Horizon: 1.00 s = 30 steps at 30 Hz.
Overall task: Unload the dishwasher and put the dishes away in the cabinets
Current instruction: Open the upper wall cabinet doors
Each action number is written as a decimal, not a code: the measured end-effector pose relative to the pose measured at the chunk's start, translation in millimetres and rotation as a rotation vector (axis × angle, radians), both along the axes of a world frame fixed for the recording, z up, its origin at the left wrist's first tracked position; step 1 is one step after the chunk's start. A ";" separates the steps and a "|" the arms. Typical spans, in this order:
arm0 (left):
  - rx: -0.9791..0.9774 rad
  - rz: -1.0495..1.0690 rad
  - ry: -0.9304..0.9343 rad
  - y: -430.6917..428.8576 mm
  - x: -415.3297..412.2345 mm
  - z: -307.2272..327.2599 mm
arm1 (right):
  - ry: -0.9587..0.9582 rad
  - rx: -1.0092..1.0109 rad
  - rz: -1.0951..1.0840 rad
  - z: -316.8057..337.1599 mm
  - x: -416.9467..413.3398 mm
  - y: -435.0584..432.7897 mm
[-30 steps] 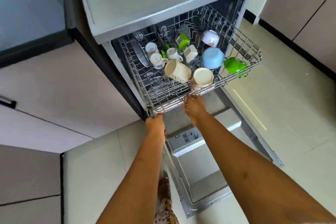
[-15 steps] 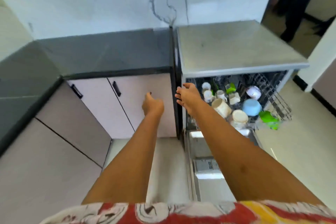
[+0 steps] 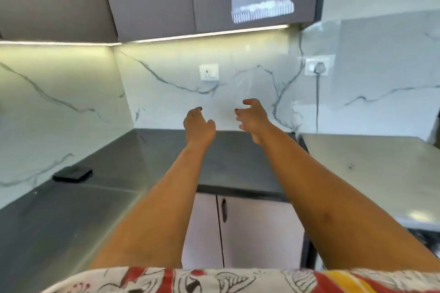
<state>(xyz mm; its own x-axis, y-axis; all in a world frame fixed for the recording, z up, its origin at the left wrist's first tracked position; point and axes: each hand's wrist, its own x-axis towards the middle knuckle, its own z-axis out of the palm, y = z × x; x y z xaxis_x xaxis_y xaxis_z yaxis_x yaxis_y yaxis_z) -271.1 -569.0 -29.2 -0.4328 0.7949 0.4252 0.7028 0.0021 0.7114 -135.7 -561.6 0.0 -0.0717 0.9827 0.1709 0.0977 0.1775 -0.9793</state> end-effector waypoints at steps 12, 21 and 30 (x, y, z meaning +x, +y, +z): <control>0.322 -0.021 0.144 129.6 -111.5 114.5 | -0.243 0.377 0.014 108.9 -122.8 119.6; 0.413 0.054 0.295 249.5 -124.1 166.2 | -0.754 0.885 -0.206 169.5 -145.1 267.9; 0.419 0.184 0.402 353.5 -122.8 206.6 | -1.372 1.190 -0.498 201.2 -154.7 380.4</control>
